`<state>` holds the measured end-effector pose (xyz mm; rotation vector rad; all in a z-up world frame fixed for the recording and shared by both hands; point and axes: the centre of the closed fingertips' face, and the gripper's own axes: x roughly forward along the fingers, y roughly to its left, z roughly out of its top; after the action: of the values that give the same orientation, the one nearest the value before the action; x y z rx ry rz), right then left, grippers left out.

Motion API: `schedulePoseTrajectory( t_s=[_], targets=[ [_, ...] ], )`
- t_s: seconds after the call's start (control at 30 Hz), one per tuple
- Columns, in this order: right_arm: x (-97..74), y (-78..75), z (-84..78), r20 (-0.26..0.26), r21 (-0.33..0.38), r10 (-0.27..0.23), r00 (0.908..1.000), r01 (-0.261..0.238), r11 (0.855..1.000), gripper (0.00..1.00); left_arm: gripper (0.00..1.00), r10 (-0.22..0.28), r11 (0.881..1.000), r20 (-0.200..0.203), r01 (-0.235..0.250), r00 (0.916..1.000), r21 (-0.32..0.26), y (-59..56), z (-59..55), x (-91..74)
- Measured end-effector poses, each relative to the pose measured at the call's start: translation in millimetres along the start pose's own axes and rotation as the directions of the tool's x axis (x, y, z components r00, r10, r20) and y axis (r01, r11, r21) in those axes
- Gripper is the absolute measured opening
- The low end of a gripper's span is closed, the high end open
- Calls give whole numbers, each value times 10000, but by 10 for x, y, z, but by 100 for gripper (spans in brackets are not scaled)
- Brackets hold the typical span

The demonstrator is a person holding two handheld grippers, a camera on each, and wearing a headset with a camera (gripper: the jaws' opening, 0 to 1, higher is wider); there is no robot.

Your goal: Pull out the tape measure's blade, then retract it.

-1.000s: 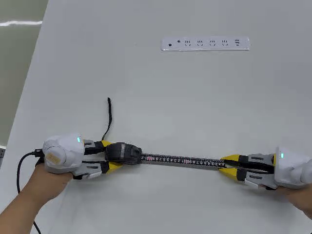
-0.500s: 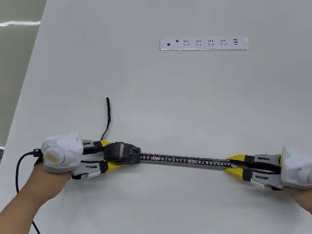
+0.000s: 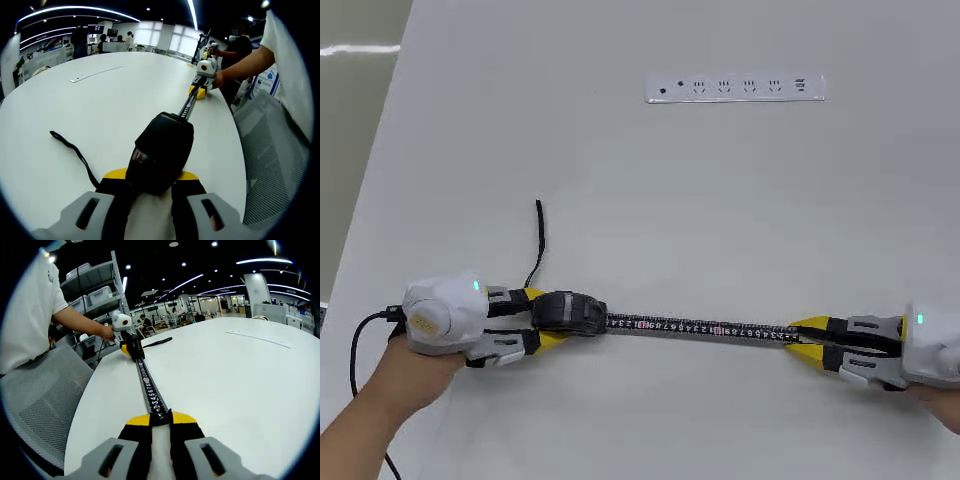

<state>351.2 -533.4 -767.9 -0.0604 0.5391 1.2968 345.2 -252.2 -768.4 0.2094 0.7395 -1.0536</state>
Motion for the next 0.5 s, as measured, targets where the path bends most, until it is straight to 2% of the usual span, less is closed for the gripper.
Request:
schedulePoseTrajectory(
  t_s=[0.5],
  targets=[
    [6, 29, -16, -478, -532, 134, 9988, -159, 9985, 12, 28, 19, 10000, -84, -18, 10000, 70, 5, -1, 4]
  ],
)
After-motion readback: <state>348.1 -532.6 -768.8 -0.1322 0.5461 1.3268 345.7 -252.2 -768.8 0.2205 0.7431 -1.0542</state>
